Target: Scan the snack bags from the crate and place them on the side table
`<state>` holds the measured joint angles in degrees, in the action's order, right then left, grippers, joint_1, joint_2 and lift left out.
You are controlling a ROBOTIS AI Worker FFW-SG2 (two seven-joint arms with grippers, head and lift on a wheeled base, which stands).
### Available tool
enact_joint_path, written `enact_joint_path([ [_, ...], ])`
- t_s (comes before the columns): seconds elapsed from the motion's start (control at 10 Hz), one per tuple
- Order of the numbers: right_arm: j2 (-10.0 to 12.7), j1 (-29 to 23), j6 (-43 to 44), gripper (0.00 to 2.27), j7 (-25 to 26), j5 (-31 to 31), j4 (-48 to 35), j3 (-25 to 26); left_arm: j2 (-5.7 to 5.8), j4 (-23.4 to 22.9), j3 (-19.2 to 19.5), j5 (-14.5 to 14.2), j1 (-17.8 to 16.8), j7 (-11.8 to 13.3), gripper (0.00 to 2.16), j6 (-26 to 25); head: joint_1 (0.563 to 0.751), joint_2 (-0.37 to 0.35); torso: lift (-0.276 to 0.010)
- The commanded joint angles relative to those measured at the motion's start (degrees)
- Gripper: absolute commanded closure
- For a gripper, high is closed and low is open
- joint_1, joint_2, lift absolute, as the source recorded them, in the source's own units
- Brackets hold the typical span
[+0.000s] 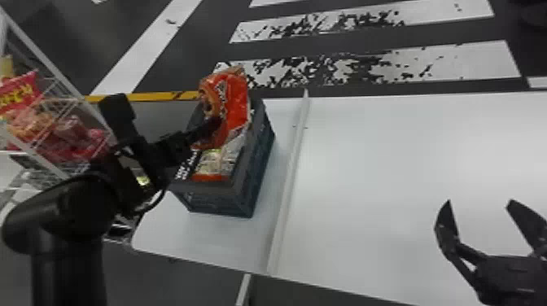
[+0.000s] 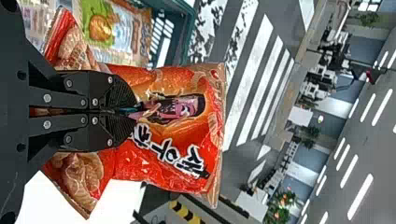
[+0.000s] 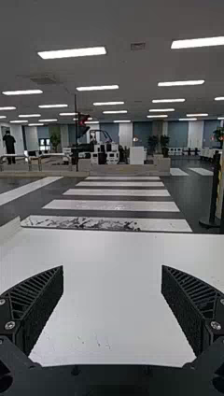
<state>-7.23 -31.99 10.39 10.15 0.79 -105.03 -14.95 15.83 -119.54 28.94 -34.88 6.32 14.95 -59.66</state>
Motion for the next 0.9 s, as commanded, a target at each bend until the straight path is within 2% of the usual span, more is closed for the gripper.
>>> enact_joint_path([
  [0.0,0.0,0.0,0.5,0.11,0.1,0.0,0.0,-0.1,-1.59,-6.6,0.7,-3.6,1.7,-0.6,2.13,-2.9,0.695,0.304,-0.081],
  [0.1,0.1,0.0,0.7,0.11,0.3,0.0,0.0,-0.3,-3.17,-9.4,-0.5,-4.1,2.4,-0.9,2.13,-2.9,0.695,0.280,-0.081],
  [0.2,0.1,-0.1,1.4,0.11,0.4,0.0,-0.2,-0.3,-4.93,-10.2,-4.1,-3.7,2.6,-1.0,2.14,-3.4,0.695,0.256,-0.081],
  [0.3,0.1,-0.3,2.0,0.11,0.6,0.0,-0.5,-0.3,-6.42,-10.2,-8.0,-2.2,2.6,-1.2,2.13,-3.4,0.695,0.236,-0.081],
  [0.4,0.0,-0.5,2.0,0.11,0.7,0.0,-1.1,-0.3,-7.57,-9.5,-13.2,1.6,2.5,-1.7,2.13,-3.2,0.695,0.186,-0.081],
  [0.5,-0.1,-0.9,2.1,0.11,1.0,0.0,-1.7,-0.2,-8.53,-7.5,-18.5,4.9,2.4,-2.2,2.14,-2.9,0.695,0.139,-0.081],
  [0.6,-0.2,-1.0,2.1,0.11,1.3,0.0,-2.1,-0.2,-8.80,-4.4,-23.3,6.9,2.2,-3.4,2.14,-0.1,0.695,0.092,-0.081],
  [0.8,-0.5,-1.1,2.1,0.11,1.6,0.1,-2.5,0.0,-9.59,2.2,-31.0,8.0,1.4,-5.2,2.14,5.6,0.695,0.028,-0.081],
])
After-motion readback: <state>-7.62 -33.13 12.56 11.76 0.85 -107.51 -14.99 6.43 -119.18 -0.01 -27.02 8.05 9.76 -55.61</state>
